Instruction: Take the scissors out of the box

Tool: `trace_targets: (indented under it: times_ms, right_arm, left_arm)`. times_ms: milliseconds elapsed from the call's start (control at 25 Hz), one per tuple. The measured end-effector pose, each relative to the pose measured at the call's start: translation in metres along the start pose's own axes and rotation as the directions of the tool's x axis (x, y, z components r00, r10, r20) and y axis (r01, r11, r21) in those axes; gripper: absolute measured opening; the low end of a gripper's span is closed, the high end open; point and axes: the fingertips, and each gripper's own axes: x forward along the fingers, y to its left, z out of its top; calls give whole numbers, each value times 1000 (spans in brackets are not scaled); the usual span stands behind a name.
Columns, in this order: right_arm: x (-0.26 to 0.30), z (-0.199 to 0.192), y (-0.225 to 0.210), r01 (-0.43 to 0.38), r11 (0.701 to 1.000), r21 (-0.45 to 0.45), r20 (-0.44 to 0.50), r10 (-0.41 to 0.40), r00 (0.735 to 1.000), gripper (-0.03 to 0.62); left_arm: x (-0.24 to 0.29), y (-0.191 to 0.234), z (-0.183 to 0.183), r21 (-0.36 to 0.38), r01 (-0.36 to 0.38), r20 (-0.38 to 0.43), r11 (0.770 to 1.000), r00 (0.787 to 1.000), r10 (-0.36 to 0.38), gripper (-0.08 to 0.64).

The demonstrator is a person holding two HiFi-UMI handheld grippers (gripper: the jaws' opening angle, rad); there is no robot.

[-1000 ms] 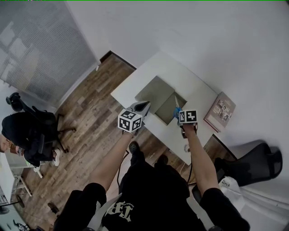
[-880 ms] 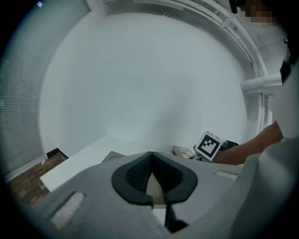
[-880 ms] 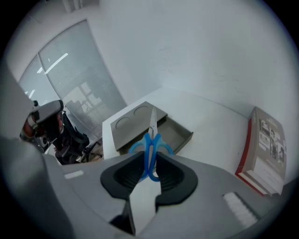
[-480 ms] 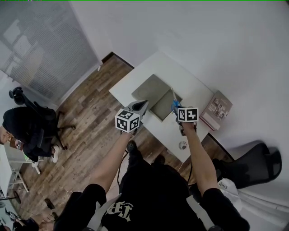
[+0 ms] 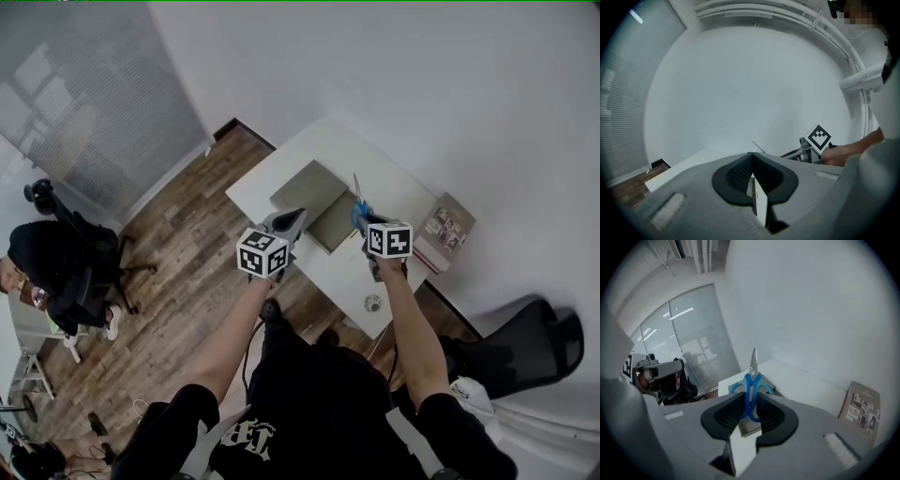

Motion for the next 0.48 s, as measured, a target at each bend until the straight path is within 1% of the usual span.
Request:
trace_targets:
  times_ms: [120, 280, 400, 480]
  right_arm:
    - [-8, 10, 6, -11, 1000, -13, 42, 12, 999, 84]
    - [-22, 24, 13, -29, 999, -13, 103, 31, 994, 86]
    - [-36, 34, 14, -24, 1000, 1, 149, 24, 989, 84]
    - [-43, 38, 13, -1, 1000, -20, 168, 4, 986, 84]
  left_arm:
    - [-2, -5, 7, 16, -12, 16, 1000, 1000, 12, 2]
    - [-4, -6, 16, 14, -33, 39, 999, 999, 33, 2]
    - [-5, -10, 21, 20, -36, 48, 999, 998, 35, 2]
    - [-5, -12, 24, 21, -34, 55, 999, 998, 33, 2]
